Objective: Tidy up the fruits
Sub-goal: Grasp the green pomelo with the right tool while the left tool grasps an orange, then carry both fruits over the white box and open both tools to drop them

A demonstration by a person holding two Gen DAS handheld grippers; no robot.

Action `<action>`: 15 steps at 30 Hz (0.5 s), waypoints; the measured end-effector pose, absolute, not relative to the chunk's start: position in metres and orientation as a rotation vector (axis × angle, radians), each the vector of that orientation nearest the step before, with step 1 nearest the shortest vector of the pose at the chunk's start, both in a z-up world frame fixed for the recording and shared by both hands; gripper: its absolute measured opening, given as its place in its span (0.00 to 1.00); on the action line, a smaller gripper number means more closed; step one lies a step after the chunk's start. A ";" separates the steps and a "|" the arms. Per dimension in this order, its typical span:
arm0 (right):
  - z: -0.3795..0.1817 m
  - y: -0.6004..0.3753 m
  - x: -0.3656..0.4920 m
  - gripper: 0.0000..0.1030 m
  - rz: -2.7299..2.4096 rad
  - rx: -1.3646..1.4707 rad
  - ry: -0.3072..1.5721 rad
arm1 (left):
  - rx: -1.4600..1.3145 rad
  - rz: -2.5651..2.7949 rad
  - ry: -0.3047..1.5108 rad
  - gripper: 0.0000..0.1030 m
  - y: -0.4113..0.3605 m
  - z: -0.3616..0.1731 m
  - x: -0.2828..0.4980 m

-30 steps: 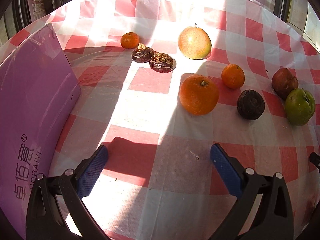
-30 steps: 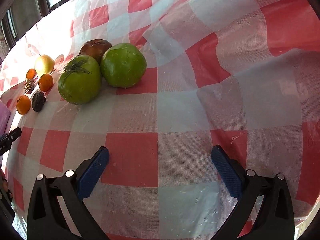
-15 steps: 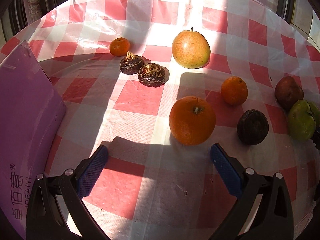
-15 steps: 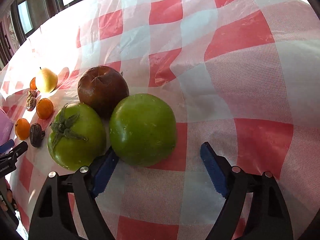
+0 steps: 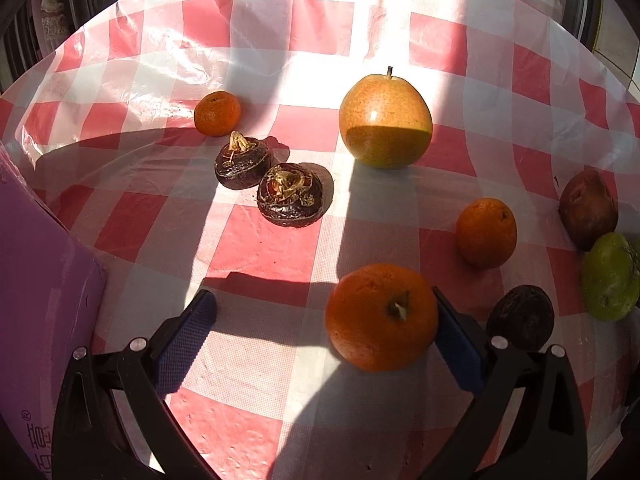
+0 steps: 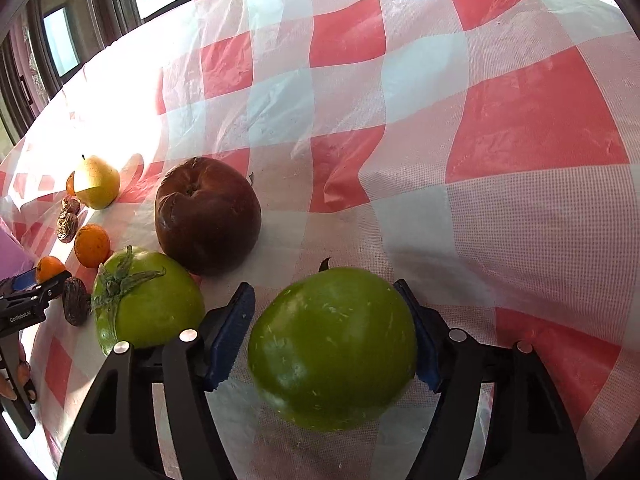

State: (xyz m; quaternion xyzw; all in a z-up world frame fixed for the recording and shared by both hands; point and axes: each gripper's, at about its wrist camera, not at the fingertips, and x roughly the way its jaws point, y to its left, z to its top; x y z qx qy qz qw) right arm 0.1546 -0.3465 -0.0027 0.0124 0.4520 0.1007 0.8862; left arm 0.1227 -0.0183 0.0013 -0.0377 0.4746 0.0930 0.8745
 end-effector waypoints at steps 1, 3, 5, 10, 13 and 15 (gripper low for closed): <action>-0.003 -0.346 0.155 0.58 0.203 0.022 0.939 | -0.064 0.177 0.979 0.90 -0.022 0.004 0.121; -0.002 -0.343 0.154 0.58 0.204 0.014 0.940 | -0.028 0.123 0.967 0.55 -0.034 0.009 0.113; -0.003 -0.344 0.147 0.58 0.199 0.010 0.948 | -0.010 0.096 0.983 0.43 -0.045 0.013 0.105; 0.000 -0.348 0.108 0.57 0.172 0.071 0.986 | -0.007 0.022 0.995 0.43 -0.070 0.015 0.069; 0.003 -0.348 0.072 0.57 0.144 0.103 1.006 | -0.018 -0.033 1.009 0.43 -0.076 0.016 0.047; 0.004 -0.345 0.046 0.57 0.130 0.111 1.025 | -0.020 -0.073 1.022 0.43 -0.078 0.017 0.033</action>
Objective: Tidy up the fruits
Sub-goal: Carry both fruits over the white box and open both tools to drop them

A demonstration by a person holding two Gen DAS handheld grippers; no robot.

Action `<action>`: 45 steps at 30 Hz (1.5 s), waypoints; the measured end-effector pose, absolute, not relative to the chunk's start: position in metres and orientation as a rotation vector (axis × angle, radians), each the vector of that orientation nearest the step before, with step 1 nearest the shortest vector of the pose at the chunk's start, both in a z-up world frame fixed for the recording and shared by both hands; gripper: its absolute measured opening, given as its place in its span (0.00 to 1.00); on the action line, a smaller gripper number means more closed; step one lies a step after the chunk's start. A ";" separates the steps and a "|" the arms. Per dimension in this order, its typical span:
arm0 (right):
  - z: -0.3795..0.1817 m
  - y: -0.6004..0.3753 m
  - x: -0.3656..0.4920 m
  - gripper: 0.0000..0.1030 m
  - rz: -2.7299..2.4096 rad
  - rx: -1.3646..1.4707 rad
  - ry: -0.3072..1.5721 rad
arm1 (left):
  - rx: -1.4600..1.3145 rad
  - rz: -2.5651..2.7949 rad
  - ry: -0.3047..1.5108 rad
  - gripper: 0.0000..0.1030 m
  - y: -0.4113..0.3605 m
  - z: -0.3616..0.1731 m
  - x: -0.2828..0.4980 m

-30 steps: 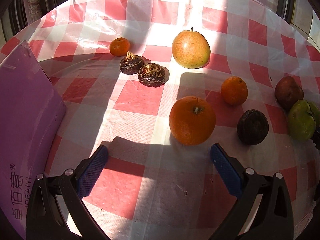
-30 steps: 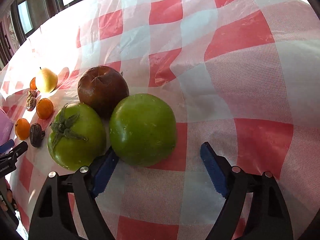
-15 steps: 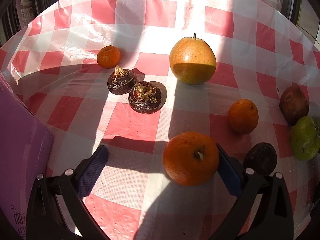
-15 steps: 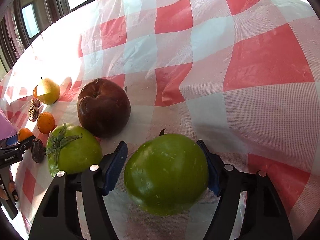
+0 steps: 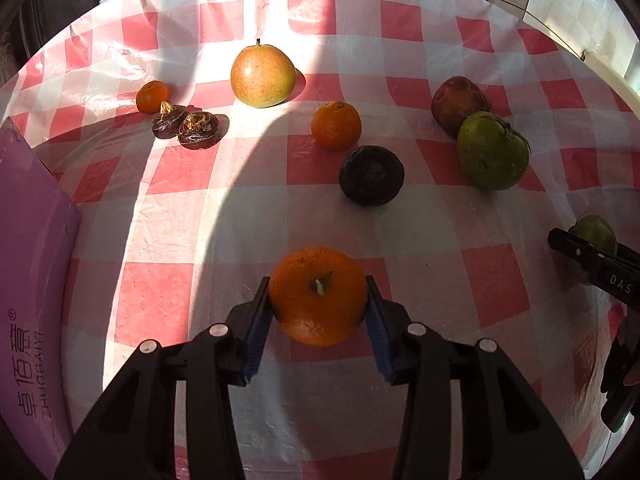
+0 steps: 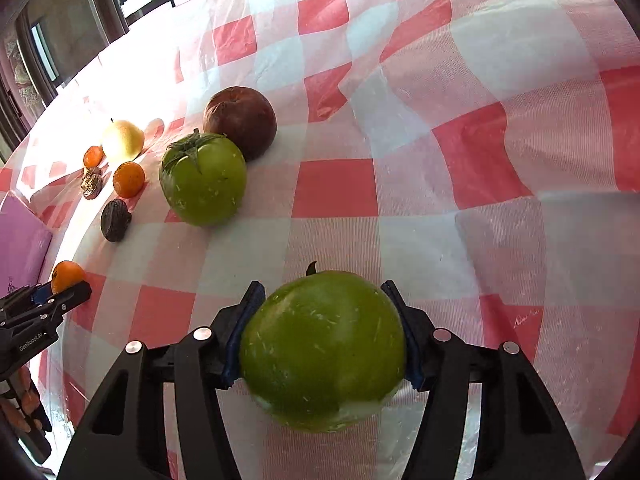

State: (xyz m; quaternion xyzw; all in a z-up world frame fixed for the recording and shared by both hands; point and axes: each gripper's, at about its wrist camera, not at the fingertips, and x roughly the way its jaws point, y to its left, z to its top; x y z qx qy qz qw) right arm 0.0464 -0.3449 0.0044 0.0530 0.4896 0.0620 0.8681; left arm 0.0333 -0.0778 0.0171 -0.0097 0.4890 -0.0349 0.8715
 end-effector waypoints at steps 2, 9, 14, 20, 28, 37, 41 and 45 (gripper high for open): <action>0.007 -0.339 0.023 0.57 0.117 0.121 1.045 | -0.019 -0.115 1.040 0.43 -0.077 0.017 0.022; 0.027 -0.305 -0.039 0.57 0.099 0.197 1.074 | -0.040 -0.253 1.022 0.43 -0.064 0.047 -0.008; 0.056 -0.274 -0.061 0.57 0.107 0.268 1.020 | -0.044 -0.350 0.914 0.43 -0.045 0.099 -0.017; 0.085 -0.222 -0.070 0.57 0.138 0.272 0.970 | -0.022 -0.353 0.830 0.43 -0.001 0.150 -0.031; 0.127 -0.119 -0.067 0.58 0.340 0.151 0.905 | 0.036 -0.229 0.814 0.43 0.110 0.173 -0.053; 0.184 0.050 -0.057 0.58 0.750 -0.188 0.874 | 0.094 -0.057 1.013 0.43 0.214 0.125 -0.049; 0.156 0.122 -0.067 0.58 0.891 -0.442 1.006 | 0.037 -0.002 1.193 0.43 0.242 0.086 -0.036; 0.115 0.158 -0.076 0.58 0.926 -0.634 1.102 | -0.052 0.068 1.331 0.43 0.264 0.051 -0.026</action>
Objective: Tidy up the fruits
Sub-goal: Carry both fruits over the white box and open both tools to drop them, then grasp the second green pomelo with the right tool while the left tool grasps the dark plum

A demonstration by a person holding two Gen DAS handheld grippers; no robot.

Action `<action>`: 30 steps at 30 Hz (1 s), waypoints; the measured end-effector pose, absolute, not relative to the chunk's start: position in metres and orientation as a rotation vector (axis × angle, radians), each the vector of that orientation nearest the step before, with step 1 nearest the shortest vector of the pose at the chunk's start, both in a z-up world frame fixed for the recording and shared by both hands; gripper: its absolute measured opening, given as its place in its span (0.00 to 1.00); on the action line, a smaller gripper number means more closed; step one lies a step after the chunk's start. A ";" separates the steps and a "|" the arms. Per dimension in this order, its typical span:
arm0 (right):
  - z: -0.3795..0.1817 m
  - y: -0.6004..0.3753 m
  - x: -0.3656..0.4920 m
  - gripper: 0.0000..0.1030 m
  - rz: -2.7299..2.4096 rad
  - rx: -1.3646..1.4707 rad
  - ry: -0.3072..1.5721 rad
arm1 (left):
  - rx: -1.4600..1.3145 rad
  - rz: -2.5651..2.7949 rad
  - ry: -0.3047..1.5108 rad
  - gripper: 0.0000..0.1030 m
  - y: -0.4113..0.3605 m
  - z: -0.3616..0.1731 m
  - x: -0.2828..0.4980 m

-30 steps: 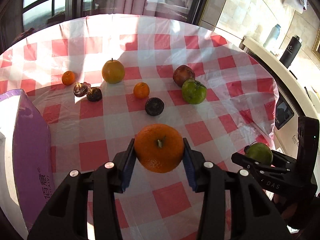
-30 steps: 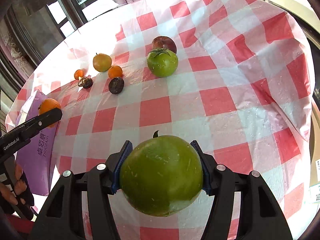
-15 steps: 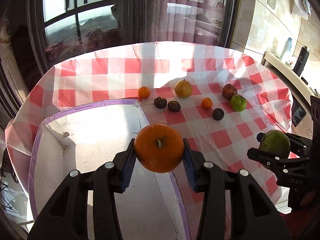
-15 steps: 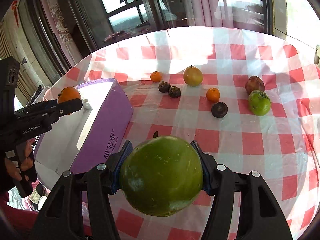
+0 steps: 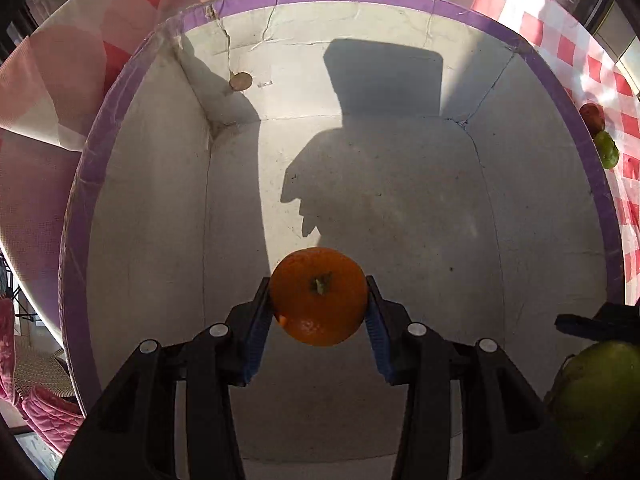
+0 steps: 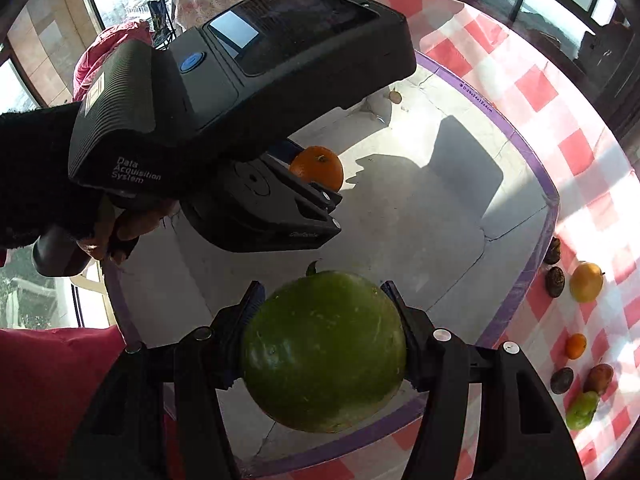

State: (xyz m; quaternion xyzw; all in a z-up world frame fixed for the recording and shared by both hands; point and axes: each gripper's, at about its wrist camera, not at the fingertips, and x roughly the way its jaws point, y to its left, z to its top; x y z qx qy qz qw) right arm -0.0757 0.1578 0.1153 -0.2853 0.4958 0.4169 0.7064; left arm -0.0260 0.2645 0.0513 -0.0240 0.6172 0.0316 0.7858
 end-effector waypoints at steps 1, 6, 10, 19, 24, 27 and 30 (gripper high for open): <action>0.107 0.161 -0.075 0.58 0.927 -0.657 1.130 | -0.076 0.080 1.356 0.43 0.269 0.044 -0.025; 0.065 0.172 -0.086 0.58 0.989 -0.875 1.242 | -0.123 0.068 1.464 0.43 0.280 0.022 -0.020; 0.036 0.176 -0.095 0.58 0.990 -1.025 1.353 | -0.109 0.049 1.485 0.45 0.288 0.018 -0.014; 0.028 0.159 -0.095 0.61 0.914 -1.062 1.465 | -0.171 0.087 1.463 0.57 0.304 0.019 -0.020; 0.048 0.142 -0.086 0.79 0.913 -0.924 1.440 | -0.203 0.061 1.390 0.73 0.299 0.030 -0.025; 0.071 0.128 -0.076 0.79 0.941 -0.883 1.342 | -0.165 0.071 1.256 0.75 0.294 0.052 -0.028; 0.102 0.108 -0.074 0.79 0.961 -0.769 1.225 | -0.139 0.092 1.079 0.78 0.294 0.087 -0.035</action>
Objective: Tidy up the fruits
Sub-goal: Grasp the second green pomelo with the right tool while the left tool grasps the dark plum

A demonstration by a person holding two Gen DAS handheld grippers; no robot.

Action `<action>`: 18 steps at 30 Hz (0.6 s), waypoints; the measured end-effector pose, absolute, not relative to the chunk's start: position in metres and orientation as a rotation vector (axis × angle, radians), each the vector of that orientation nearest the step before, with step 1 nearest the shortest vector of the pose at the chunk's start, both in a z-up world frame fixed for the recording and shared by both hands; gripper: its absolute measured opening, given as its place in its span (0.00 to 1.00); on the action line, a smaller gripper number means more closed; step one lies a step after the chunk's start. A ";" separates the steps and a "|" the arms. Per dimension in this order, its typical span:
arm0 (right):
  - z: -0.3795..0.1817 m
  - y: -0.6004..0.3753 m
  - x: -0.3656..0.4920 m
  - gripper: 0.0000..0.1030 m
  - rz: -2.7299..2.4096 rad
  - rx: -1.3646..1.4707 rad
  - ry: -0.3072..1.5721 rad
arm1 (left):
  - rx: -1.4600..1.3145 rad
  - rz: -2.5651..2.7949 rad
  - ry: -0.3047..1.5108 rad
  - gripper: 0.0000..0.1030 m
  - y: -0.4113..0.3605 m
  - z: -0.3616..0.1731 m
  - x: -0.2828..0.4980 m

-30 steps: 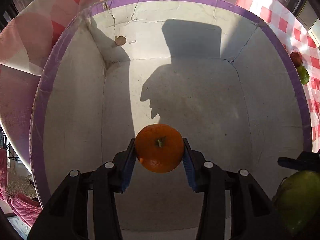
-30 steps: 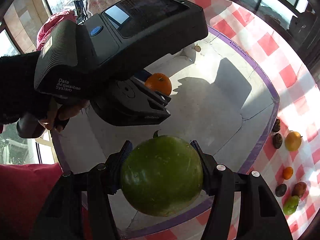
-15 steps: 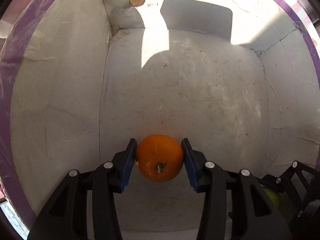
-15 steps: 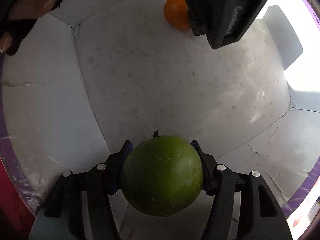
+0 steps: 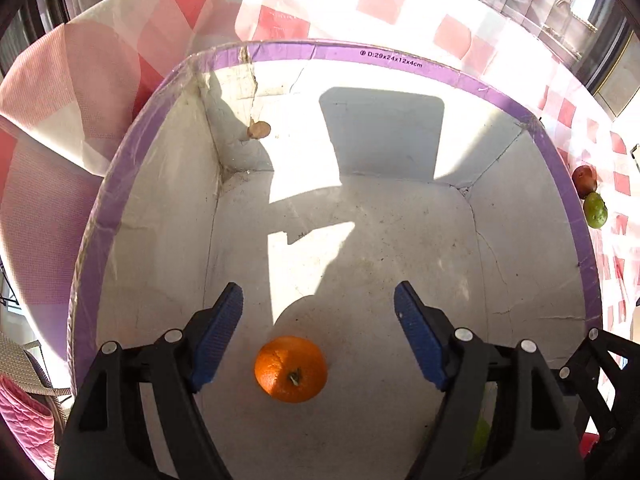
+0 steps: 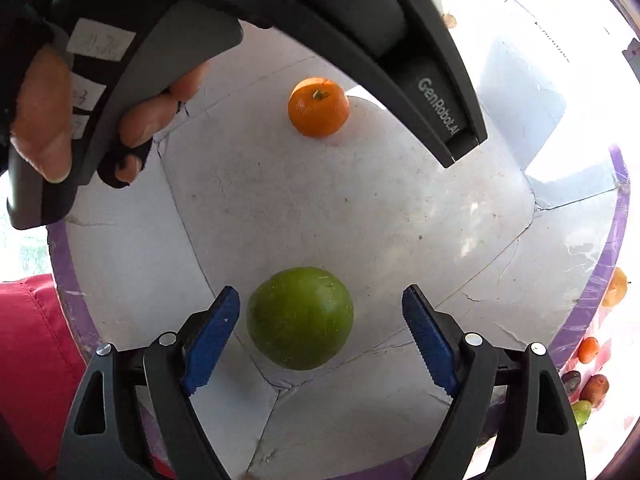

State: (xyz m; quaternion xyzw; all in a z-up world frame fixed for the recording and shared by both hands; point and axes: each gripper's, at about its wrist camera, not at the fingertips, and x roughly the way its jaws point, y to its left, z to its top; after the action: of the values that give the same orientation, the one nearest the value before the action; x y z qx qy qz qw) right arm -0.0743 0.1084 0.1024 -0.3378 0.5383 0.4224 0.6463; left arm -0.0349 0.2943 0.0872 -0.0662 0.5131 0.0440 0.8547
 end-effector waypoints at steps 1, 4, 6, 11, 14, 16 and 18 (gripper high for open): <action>0.116 0.099 -0.068 0.79 0.970 -0.707 1.183 | -0.115 0.122 1.013 0.80 0.294 0.101 -0.039; 0.156 0.060 -0.062 0.79 1.014 -0.479 1.046 | -0.057 0.208 0.848 0.94 0.285 0.143 -0.046; 0.181 0.037 -0.056 0.79 1.015 -0.332 0.940 | -0.039 0.254 0.770 0.98 0.278 0.171 -0.050; 0.213 -0.037 -0.043 0.83 0.900 -0.076 0.830 | 0.041 0.342 0.584 0.98 0.237 0.223 -0.052; 0.208 -0.062 -0.024 0.84 0.715 0.013 0.831 | 0.064 0.324 0.502 0.98 0.194 0.238 -0.041; 0.188 -0.076 -0.023 0.85 0.568 0.060 0.867 | 0.036 0.221 0.519 0.98 0.168 0.240 -0.030; 0.156 -0.083 -0.007 0.84 0.415 0.069 0.925 | 0.015 0.140 0.538 0.98 0.139 0.238 -0.020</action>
State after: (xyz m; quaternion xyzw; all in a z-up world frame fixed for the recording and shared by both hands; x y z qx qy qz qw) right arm -0.0074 -0.0832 0.1560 0.0328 0.4429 0.1988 0.8736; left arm -0.0203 0.1386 0.2378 0.0075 0.2653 0.0689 0.9617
